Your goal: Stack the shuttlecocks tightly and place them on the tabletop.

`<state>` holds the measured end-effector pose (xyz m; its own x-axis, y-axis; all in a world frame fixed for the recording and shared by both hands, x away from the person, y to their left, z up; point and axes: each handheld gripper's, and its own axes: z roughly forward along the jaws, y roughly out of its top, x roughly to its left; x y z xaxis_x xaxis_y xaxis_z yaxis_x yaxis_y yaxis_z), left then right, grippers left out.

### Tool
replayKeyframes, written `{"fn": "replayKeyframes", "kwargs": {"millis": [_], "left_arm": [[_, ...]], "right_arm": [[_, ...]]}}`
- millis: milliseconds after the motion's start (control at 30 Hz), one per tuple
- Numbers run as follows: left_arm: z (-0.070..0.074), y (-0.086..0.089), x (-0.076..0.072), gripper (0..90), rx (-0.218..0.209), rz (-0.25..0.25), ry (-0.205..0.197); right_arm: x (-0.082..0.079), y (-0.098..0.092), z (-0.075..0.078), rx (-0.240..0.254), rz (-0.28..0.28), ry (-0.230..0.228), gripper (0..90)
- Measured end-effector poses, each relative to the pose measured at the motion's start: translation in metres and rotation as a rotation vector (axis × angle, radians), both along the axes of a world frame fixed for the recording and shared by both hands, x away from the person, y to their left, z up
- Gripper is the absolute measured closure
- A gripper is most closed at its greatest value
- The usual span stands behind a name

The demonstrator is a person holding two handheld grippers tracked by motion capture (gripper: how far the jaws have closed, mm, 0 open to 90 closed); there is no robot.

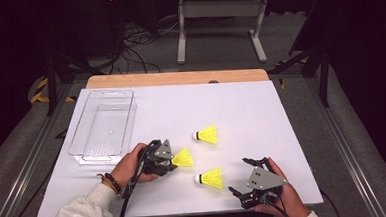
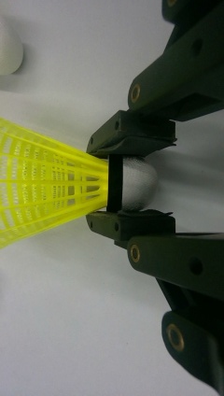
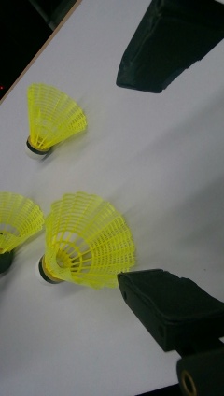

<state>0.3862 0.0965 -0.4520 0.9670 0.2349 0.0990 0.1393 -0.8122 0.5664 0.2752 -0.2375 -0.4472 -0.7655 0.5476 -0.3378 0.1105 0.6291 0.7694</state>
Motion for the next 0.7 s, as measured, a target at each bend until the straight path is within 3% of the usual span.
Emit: {"fn": "replayKeyframes", "kwargs": {"millis": [67,267,467,533,700], "left_arm": [[0.0006,-0.0001,-0.0001,63.5,0.01,-0.012,-0.006],[0.0015,0.0014,0.0011,49.6,0.03,0.005,-0.021],[0.0057,0.0003,-0.0012,51.0,0.098,0.008,-0.05],[0.0069,0.0005,-0.0021,50.7,0.124,0.023,-0.077],[0.0073,0.0031,-0.0017,51.5,0.133,0.027,-0.076]], "right_arm": [[-0.0001,0.0002,-0.0003,-0.003,0.003,0.001,7.1],[-0.0006,0.0003,-0.0014,-0.009,0.006,0.011,7.1],[-0.0013,0.0012,-0.0017,-0.013,0.012,0.014,7.1],[-0.0012,0.0012,-0.002,-0.02,0.02,0.013,7.1],[-0.0015,0.0019,-0.0027,-0.024,0.025,0.021,7.2]]}}
